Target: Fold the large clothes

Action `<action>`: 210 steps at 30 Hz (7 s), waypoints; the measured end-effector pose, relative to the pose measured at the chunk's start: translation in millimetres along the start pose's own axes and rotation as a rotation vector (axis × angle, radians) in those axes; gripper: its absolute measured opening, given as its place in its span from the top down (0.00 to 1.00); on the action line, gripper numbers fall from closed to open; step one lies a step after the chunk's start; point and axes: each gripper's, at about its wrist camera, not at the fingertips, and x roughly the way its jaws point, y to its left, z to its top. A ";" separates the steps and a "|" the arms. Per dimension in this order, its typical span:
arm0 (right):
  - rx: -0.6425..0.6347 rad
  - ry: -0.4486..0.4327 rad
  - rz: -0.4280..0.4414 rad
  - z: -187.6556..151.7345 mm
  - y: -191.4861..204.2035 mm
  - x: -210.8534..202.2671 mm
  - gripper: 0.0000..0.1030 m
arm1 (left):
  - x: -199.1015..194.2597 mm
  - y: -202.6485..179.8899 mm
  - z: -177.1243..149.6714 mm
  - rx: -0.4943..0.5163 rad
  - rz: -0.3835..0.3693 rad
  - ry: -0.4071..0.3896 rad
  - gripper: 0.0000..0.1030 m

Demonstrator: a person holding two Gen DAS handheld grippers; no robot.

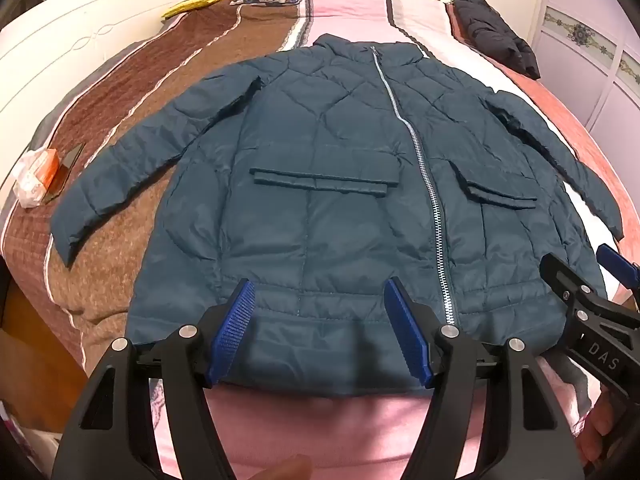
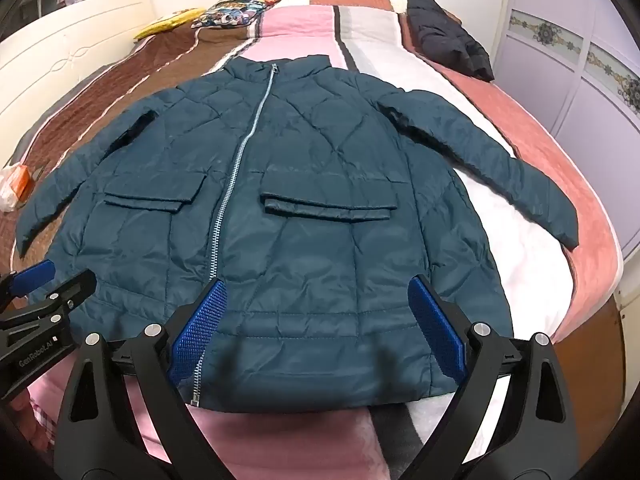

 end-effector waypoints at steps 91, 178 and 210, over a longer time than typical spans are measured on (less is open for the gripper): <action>0.004 0.016 0.002 -3.1 -6.2 4.8 0.11 | 8.1 12.3 -5.9 0.004 0.007 0.018 0.35; 0.653 -0.405 -0.063 180.8 -301.9 53.6 0.93 | 90.0 1.9 68.0 0.011 -0.079 0.128 0.35; -0.316 0.034 0.390 143.3 37.9 145.7 0.45 | 74.2 72.5 62.2 -0.118 -0.104 0.034 0.33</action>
